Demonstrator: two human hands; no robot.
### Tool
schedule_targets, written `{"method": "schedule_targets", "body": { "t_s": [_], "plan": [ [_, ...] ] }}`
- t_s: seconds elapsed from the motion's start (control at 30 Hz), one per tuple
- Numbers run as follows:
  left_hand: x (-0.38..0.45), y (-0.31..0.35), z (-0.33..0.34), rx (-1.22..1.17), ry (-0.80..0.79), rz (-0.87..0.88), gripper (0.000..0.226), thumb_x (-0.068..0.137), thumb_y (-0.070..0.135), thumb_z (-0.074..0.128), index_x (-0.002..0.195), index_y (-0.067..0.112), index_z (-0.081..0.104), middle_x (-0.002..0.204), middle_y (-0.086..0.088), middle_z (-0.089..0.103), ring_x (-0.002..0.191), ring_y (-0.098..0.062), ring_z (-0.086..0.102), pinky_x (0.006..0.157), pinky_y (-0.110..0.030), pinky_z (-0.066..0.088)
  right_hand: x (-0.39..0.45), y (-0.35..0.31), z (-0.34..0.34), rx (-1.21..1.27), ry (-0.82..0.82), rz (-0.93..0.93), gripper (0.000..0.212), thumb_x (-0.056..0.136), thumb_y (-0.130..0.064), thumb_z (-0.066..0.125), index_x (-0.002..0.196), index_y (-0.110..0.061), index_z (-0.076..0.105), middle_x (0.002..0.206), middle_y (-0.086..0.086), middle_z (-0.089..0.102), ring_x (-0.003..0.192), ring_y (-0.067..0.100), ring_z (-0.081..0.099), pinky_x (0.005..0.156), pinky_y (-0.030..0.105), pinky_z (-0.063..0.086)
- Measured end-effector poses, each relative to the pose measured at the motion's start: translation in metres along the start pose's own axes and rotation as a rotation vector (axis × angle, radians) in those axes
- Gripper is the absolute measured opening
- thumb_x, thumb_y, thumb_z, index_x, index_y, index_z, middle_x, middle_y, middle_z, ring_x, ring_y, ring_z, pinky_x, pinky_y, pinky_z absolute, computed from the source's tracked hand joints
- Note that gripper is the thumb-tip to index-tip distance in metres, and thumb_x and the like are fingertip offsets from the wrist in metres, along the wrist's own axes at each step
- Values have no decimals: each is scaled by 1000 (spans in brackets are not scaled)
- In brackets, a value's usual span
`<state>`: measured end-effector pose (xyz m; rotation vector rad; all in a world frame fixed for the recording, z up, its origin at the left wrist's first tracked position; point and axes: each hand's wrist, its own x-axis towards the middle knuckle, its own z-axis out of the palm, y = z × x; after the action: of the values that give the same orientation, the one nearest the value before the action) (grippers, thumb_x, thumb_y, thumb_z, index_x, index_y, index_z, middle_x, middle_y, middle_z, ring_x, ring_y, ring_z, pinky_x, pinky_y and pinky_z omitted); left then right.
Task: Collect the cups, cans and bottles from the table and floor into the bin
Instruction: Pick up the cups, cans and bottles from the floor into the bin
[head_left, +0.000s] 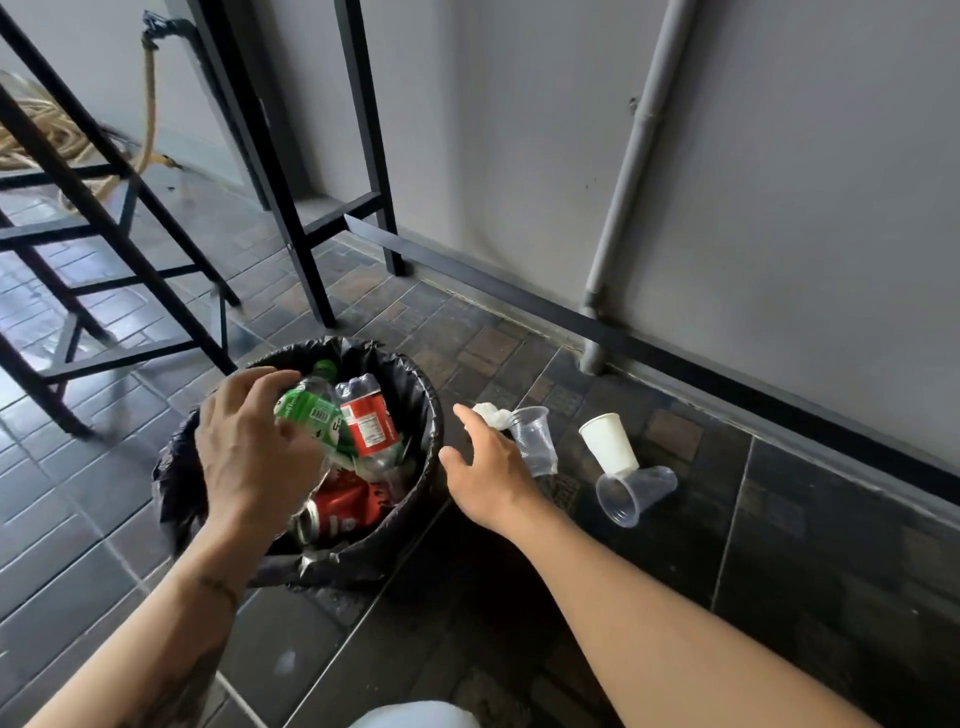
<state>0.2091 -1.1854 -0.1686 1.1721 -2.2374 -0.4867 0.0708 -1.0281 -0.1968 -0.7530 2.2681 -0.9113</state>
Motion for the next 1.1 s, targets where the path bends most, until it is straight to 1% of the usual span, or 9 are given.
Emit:
{"method": "schedule_targets", "body": {
  "t_s": [0.1, 0.2, 0.27, 0.37, 0.47, 0.6, 0.8, 0.97, 1.1],
  "plan": [
    [-3, 66, 26, -124, -40, 260, 47, 76, -2, 53, 118, 13, 70, 119, -7, 64, 113, -29, 55, 95, -38, 43, 1, 37, -34, -21, 8, 49, 52, 88, -23, 50, 140, -27, 46, 140, -1, 51, 126, 18, 47, 107, 30, 33],
    [-15, 116, 76, -213, -236, 454, 50, 74, 3, 48, 117, 13, 71, 113, -4, 66, 102, -25, 62, 85, -30, 47, 2, 83, -70, -116, 36, 208, 58, 88, -23, 49, 145, -26, 39, 143, 8, 46, 131, 29, 44, 108, 37, 34],
    [-22, 133, 119, -231, -405, 405, 51, 76, 4, 52, 124, 15, 67, 119, -4, 64, 107, -25, 62, 89, -31, 49, 5, 115, -87, -174, 66, 311, 61, 89, -26, 50, 148, -27, 34, 146, 7, 41, 133, 33, 42, 108, 39, 34],
    [-25, 137, 185, -233, -565, 171, 50, 84, 15, 62, 134, 18, 59, 132, -6, 57, 118, -26, 57, 96, -32, 45, 9, 152, -104, -248, 135, 331, 59, 89, -31, 54, 144, -29, 37, 137, 7, 43, 126, 33, 45, 104, 41, 40],
    [-21, 120, 243, -127, -587, 35, 54, 87, 39, 63, 138, 23, 53, 137, -11, 50, 122, -32, 52, 101, -43, 46, 16, 189, -110, -321, 142, 330, 60, 88, -32, 58, 144, -31, 35, 138, 3, 38, 128, 29, 37, 99, 41, 41],
    [-8, 93, 300, -37, -570, -57, 77, 82, 63, 62, 147, 28, 40, 149, -12, 35, 135, -37, 38, 109, -52, 38, 30, 228, -97, -420, 116, 311, 67, 84, -30, 61, 144, -32, 32, 148, -2, 27, 136, 27, 25, 103, 43, 38],
    [3, 69, 336, 107, -755, -82, 95, 77, 73, 61, 156, 46, 18, 168, -9, -1, 154, -33, 0, 116, -66, 8, 33, 245, -65, -430, 41, 284, 65, 84, -24, 60, 140, -35, 29, 146, 2, 23, 137, 32, 20, 104, 48, 40],
    [10, 65, 344, 137, -879, -80, 105, 61, 85, 53, 154, 47, 22, 166, -11, 11, 152, -34, 7, 114, -68, 9, 26, 255, -76, -538, -38, 344, 69, 87, -24, 58, 145, -37, 22, 152, 9, 11, 138, 37, 20, 103, 47, 40],
    [8, 66, 349, 62, -901, -67, 109, 49, 85, 52, 147, 37, 40, 147, -14, 42, 137, -37, 37, 111, -60, 31, 23, 262, -79, -703, -85, 364, 66, 84, -28, 62, 141, -33, 29, 147, 12, 14, 134, 37, 24, 99, 45, 41]
  ]
}}
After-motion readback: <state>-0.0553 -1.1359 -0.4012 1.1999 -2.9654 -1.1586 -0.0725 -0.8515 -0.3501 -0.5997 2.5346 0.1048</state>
